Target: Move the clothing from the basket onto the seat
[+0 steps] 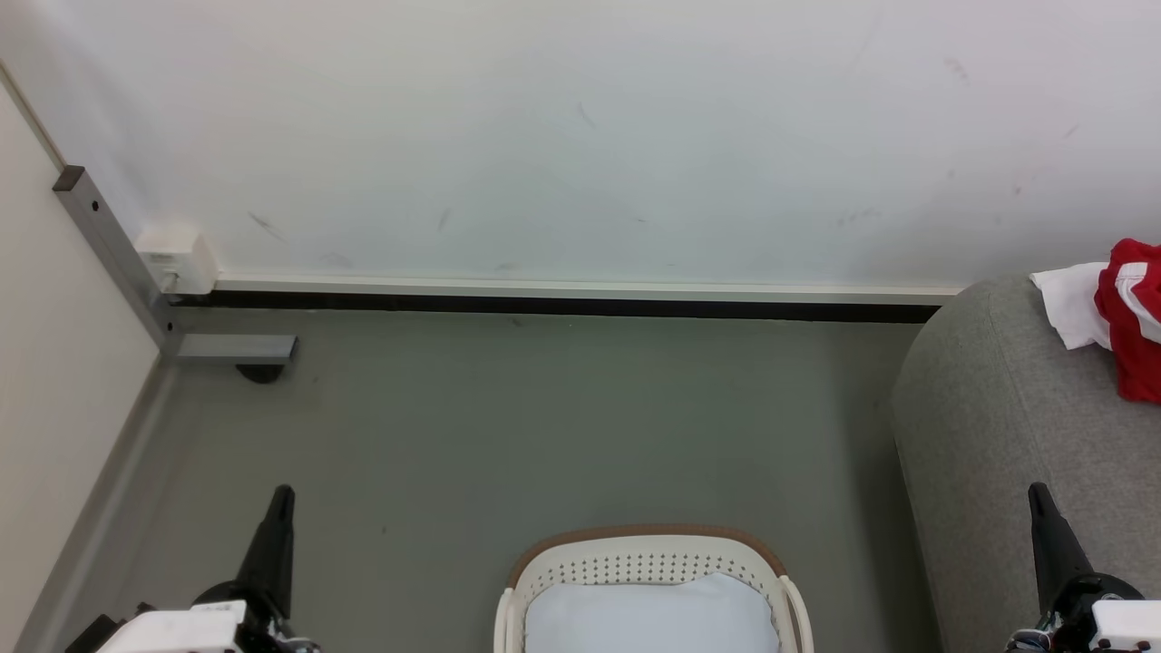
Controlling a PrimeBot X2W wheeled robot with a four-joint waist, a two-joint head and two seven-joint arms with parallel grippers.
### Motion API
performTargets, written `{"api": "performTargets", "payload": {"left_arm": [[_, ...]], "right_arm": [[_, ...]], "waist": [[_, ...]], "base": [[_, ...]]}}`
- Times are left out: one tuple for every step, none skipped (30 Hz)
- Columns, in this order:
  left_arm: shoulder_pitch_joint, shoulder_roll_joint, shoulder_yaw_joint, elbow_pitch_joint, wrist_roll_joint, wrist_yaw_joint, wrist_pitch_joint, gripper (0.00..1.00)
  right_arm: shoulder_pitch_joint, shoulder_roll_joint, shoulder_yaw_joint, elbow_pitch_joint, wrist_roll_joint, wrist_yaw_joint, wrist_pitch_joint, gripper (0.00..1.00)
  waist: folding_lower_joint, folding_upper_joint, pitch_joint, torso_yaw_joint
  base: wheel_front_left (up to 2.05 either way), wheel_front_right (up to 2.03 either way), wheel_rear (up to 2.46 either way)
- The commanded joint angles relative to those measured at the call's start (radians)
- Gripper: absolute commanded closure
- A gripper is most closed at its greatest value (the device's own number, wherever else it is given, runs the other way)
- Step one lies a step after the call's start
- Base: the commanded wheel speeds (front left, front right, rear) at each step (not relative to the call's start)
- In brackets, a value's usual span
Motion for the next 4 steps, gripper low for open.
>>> {"api": "performTargets", "payload": {"left_arm": [[-0.007, 0.002, 0.002, -0.004, -0.013, -0.004, 0.004, 1.00], [-0.007, 0.002, 0.002, -0.004, -0.013, -0.004, 0.004, 1.00], [-0.007, 0.002, 0.002, -0.004, -0.013, -0.004, 0.004, 1.00], [-0.007, 0.002, 0.002, -0.004, -0.013, -0.004, 0.004, 1.00]], "right_arm": [[-0.012, -0.008, -0.004, -0.005, 0.001, -0.002, 0.004, 1.00], [-0.012, -0.008, -0.004, -0.005, 0.001, -0.002, 0.004, 1.00], [-0.012, -0.008, -0.004, -0.005, 0.001, -0.002, 0.004, 1.00], [-0.012, -0.008, -0.004, -0.005, 0.001, -0.002, 0.004, 1.00]], "waist": [[0.0001, 0.0000, 0.000, 0.000], [0.0001, 0.0000, 0.000, 0.000], [0.0001, 0.0000, 0.000, 0.000], [0.0001, 0.0000, 0.000, 0.000]], "base": [[0.00, 0.00, 0.00], [0.00, 0.00, 0.00], [0.00, 0.00, 0.00], [0.00, 0.00, 0.00]]}}
